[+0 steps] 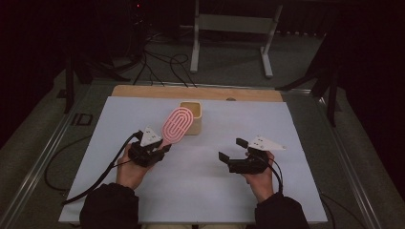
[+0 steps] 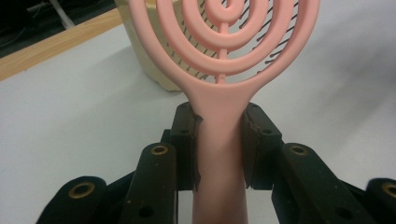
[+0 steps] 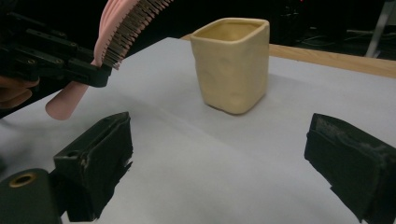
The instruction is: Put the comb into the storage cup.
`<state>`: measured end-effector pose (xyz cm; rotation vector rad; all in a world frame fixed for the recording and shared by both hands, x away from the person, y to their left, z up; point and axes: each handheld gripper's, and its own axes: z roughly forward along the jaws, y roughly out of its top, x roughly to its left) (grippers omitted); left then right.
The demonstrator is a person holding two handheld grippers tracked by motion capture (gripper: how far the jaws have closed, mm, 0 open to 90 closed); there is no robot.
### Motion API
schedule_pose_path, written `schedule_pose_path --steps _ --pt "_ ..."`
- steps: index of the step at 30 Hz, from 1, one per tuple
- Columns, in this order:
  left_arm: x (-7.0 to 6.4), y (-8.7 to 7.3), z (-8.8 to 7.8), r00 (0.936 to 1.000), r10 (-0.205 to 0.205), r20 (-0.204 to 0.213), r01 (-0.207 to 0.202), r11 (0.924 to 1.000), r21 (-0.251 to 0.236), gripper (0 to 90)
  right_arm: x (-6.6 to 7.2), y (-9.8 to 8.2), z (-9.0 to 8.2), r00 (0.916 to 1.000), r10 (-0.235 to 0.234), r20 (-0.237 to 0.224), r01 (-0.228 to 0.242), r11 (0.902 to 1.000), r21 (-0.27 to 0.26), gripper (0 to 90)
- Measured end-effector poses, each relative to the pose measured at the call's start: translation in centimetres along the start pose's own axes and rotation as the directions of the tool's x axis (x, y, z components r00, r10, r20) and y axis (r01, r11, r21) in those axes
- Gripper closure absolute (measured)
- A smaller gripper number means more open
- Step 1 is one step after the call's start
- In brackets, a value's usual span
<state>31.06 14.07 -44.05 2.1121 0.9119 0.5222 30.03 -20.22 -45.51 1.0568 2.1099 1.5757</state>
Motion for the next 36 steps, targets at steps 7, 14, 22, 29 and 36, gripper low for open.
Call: schedule_pose_path --steps 7,14,22,29,36 --pt "-0.7 0.4 0.4 0.9997 0.023 0.007 -0.023 0.9997 -0.001 70.6 0.4 0.7 0.7 0.9997 -0.01 -0.022 0.01 0.9999 -0.006 7.6" --pt "-1.3 0.5 0.8 0.9992 0.037 0.017 -0.037 0.9993 0.002 70.6 0.8 1.4 1.4 0.9988 -0.02 -0.045 0.02 0.9998 0.003 7.6" --pt "-2.0 0.7 1.2 0.9978 0.06 0.029 -0.06 0.9982 0.006 70.5 1.1 2.1 2.5 0.9977 -0.015 -0.066 0.015 0.9999 0.004 7.6" --pt "-2.5 0.7 1.5 0.9968 0.068 0.042 -0.068 0.9976 0.007 70.6 1.3 2.4 3.2 0.9968 -0.007 -0.08 0.008 0.9999 0.009 7.6" --pt "-2.9 0.7 1.8 0.9962 0.074 0.046 -0.075 0.9972 0.009 70.6 1.6 3.3 3.9 0.9958 -0.017 -0.09 0.019 0.9998 0.011 7.6"
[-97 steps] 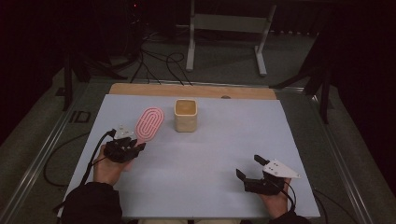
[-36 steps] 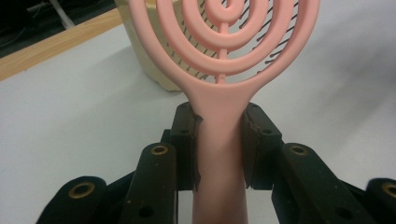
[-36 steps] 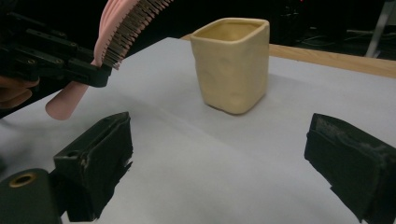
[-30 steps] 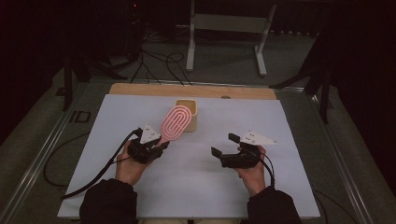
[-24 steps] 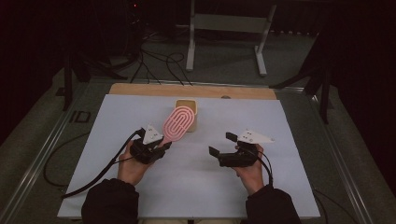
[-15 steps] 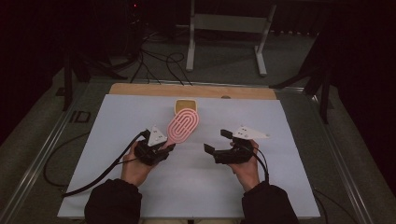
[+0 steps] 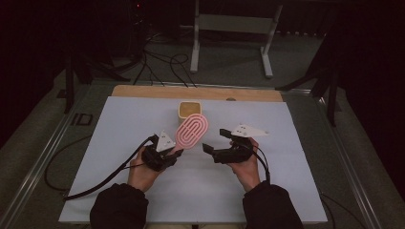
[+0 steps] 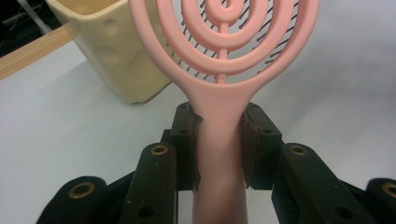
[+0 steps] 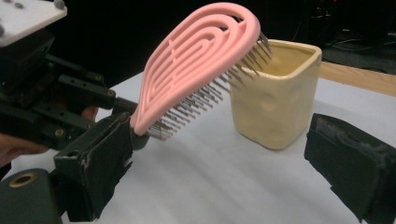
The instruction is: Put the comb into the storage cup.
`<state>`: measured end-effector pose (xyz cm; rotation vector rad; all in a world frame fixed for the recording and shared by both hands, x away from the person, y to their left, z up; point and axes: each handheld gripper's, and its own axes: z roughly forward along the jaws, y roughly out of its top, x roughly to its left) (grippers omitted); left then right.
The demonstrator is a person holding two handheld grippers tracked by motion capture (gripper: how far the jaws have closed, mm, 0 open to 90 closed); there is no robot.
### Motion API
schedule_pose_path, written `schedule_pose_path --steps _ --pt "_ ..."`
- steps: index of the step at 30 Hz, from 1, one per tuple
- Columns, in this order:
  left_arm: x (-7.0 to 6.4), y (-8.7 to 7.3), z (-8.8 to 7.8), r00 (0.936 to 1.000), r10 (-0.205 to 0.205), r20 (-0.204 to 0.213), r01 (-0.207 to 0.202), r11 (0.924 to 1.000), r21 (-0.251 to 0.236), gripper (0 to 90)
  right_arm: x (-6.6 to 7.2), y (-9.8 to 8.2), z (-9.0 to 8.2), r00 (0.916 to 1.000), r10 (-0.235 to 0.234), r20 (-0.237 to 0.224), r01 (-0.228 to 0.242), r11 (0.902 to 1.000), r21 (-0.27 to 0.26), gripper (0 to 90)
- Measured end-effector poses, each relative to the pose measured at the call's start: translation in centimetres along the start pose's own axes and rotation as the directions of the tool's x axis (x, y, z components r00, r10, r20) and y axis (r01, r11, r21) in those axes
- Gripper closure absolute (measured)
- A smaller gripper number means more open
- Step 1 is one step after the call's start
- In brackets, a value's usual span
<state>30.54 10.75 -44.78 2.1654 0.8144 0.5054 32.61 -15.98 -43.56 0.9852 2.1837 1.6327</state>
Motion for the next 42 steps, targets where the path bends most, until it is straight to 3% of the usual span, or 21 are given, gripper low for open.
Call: schedule_pose_path --steps 16,23,30,33,42 --pt "-1.0 0.6 0.6 0.9995 0.032 0.01 -0.031 0.9993 -0.022 70.6 -0.3 1.2 2.0 0.9987 0.044 -0.027 -0.044 0.9985 0.035 10.0" --pt "-1.3 0.6 0.6 0.9988 0.043 0.023 -0.042 0.9981 -0.046 70.5 -0.3 1.2 2.7 0.9964 0.056 -0.063 -0.053 0.9974 0.048 19.0" --pt "-1.5 0.4 0.7 0.9978 0.057 0.035 -0.055 0.9967 -0.061 70.5 -0.1 1.3 3.4 0.9907 0.104 -0.088 -0.098 0.992 0.08 31.7" --pt "-1.5 0.3 1.0 0.9974 0.063 0.035 -0.061 0.9968 -0.052 70.5 -0.3 1.4 3.5 0.9813 0.147 -0.124 -0.135 0.9859 0.098 44.5" --pt "-1.8 0.1 1.4 0.9968 0.064 0.048 -0.062 0.9969 -0.049 70.6 -1.0 1.2 3.4 0.9533 0.221 -0.206 -0.196 0.9712 0.135 57.1"
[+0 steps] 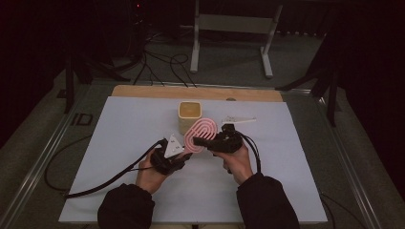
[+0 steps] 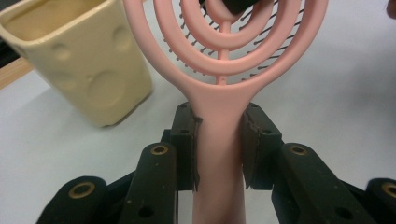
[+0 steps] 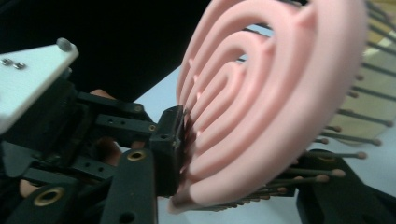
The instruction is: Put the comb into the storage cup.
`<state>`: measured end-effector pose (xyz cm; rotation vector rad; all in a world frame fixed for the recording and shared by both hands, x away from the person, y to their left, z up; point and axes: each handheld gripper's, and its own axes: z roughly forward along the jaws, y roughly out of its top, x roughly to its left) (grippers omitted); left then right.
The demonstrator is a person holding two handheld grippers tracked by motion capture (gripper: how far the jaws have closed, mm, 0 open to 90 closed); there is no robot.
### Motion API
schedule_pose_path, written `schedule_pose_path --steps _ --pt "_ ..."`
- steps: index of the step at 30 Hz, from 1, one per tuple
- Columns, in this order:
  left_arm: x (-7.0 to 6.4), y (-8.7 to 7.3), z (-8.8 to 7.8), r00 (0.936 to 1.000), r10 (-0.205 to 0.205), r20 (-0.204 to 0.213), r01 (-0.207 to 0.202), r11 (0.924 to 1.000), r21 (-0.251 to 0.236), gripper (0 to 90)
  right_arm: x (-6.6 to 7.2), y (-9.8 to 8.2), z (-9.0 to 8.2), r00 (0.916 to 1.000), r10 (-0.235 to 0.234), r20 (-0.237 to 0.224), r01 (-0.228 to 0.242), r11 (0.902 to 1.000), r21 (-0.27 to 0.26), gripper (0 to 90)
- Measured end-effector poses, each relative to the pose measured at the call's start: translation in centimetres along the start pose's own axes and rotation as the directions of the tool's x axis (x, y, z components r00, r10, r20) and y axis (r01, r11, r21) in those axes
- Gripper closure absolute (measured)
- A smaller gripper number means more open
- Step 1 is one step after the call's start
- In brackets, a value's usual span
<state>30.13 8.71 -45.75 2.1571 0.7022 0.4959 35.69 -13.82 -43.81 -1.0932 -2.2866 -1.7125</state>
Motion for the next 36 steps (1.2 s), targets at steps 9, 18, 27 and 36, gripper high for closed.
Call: schedule_pose_path --steps 9,18,27,36 --pt "0.0 0.0 0.0 1.0 -0.003 -0.004 0.003 1.0 -0.005 70.7 0.2 0.0 0.1 0.9973 0.036 -0.065 -0.037 0.9992 -0.015 63.3" --pt "0.1 0.0 -0.2 0.9999 -0.01 0.005 0.01 0.9999 -0.007 69.0 0.3 0.1 0.2 0.9958 0.052 -0.076 -0.055 0.9975 -0.045 63.7" --pt "0.2 -0.1 -0.3 0.9998 -0.017 0.007 0.017 0.9999 -0.001 50.7 0.3 0.2 0.0 0.9972 0.053 -0.053 -0.057 0.9958 -0.071 64.0" --pt "0.0 -0.2 -1.1 0.9995 -0.022 -0.023 0.021 0.9983 -0.055 26.3 0.1 0.3 -0.5 0.9976 0.057 -0.039 -0.061 0.994 -0.091 64.1"
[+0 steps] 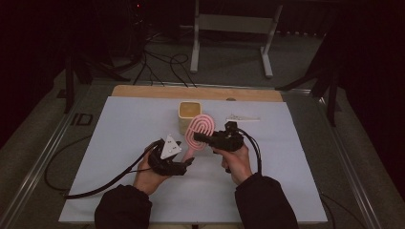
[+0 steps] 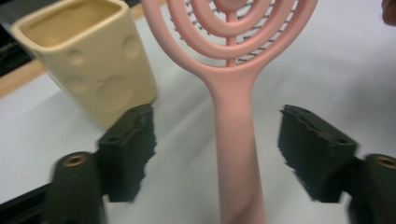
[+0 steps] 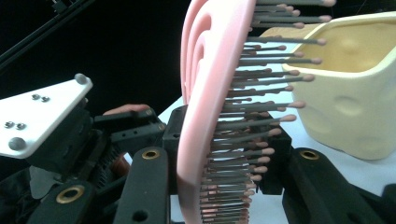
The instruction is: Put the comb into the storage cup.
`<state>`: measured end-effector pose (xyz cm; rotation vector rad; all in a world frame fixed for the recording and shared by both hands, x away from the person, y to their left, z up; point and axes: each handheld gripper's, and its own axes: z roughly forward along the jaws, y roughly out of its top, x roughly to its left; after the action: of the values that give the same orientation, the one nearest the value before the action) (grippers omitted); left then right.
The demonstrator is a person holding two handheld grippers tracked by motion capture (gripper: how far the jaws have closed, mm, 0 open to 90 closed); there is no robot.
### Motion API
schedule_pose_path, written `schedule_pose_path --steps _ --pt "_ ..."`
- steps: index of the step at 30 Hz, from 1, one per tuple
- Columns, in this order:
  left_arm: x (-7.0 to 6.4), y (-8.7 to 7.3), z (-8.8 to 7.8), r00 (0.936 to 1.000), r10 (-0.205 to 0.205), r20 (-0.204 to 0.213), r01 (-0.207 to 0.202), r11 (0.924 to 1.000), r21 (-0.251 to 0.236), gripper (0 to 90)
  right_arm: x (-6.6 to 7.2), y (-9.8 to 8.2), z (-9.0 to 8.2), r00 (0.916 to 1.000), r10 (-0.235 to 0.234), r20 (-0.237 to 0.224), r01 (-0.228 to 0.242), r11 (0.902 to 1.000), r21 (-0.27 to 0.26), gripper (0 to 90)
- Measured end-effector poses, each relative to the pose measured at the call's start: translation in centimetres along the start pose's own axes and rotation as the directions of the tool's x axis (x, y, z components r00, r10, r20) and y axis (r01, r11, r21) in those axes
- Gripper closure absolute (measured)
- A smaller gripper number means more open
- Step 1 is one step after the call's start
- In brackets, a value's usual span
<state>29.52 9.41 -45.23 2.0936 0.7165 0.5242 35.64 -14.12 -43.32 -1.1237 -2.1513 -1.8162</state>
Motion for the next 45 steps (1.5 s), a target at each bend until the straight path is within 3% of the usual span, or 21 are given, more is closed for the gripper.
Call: schedule_pose_path --steps 5,10,12,28,34,45 --pt "0.0 0.1 -1.0 0.9999 0.001 -0.016 -0.002 0.9981 -0.062 14.6 -0.1 0.1 -0.1 1.0 -0.001 0.002 0.001 1.0 -0.001 64.0" --pt "0.2 0.2 -1.7 0.9991 0.005 -0.042 -0.008 0.9974 -0.072 5.3 -0.1 0.1 -0.2 1.0 0.0 0.006 0.0 1.0 -0.002 64.0" --pt "0.5 0.0 -1.9 0.9994 -0.012 -0.033 0.009 0.9963 -0.086 2.7 -0.1 0.1 -0.3 1.0 0.001 0.007 -0.001 1.0 0.001 64.0" --pt "3.1 -3.3 -4.4 0.9881 -0.111 -0.106 0.097 0.9866 -0.131 0.1 0.0 0.4 -0.6 0.9998 -0.011 0.016 0.011 0.9999 0.0 64.0" --pt "4.4 -5.1 -5.9 0.9785 -0.155 -0.136 0.135 0.98 -0.146 0.1 0.0 0.6 -0.9 0.9997 -0.007 0.022 0.007 1.0 -0.007 64.0" --pt "5.9 -8.4 -8.0 0.9563 -0.25 -0.152 0.222 0.9587 -0.177 0.1 0.0 0.8 -1.0 0.9997 -0.012 0.023 0.012 0.9999 -0.007 64.0"
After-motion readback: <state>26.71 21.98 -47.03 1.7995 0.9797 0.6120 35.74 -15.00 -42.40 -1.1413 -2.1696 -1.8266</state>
